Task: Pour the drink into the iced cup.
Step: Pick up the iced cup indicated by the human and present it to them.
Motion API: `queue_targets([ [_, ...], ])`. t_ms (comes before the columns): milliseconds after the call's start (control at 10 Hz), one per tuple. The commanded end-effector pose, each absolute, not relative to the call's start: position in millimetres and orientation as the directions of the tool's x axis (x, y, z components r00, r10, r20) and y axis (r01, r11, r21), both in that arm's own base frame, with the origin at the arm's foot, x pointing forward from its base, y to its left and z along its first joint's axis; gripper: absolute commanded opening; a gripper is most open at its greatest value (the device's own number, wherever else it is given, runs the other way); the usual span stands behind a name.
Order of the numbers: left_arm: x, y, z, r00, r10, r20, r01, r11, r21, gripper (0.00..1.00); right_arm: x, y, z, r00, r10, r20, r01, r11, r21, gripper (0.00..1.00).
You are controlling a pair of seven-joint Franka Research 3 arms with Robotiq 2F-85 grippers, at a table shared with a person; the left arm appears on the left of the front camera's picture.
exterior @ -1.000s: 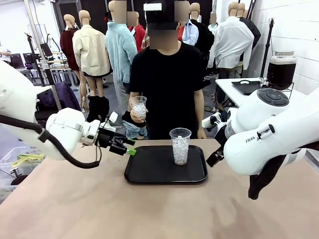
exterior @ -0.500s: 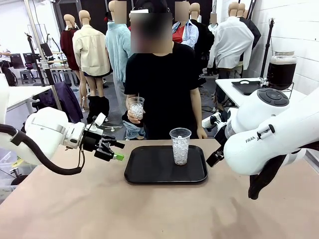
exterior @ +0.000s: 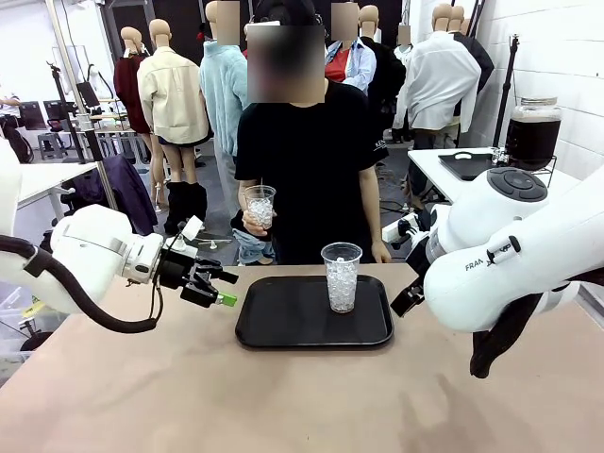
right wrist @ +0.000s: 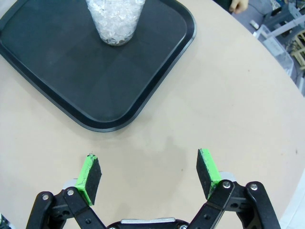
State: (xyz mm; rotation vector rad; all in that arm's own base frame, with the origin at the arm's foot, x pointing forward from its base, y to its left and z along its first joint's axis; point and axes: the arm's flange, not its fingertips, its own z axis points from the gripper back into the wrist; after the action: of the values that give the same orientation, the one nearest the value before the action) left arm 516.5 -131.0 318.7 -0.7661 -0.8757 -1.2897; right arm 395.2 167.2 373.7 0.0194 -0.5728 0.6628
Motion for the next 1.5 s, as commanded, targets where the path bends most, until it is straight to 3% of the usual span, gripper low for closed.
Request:
queue_targets([
  [0,519.7,-132.7,320.3,0.07,-0.475,0.877,0.991,0.136,-0.005,1.0,394.8,167.6,373.5,0.64,0.576,0.508,-0.587,0.794,-0.16,1.0],
  [1400,519.7,-132.7,320.3,0.07,-0.475,0.877,0.991,0.136,-0.005,1.0,394.8,167.6,373.5,0.64,0.576,0.508,-0.587,0.794,-0.16,1.0],
])
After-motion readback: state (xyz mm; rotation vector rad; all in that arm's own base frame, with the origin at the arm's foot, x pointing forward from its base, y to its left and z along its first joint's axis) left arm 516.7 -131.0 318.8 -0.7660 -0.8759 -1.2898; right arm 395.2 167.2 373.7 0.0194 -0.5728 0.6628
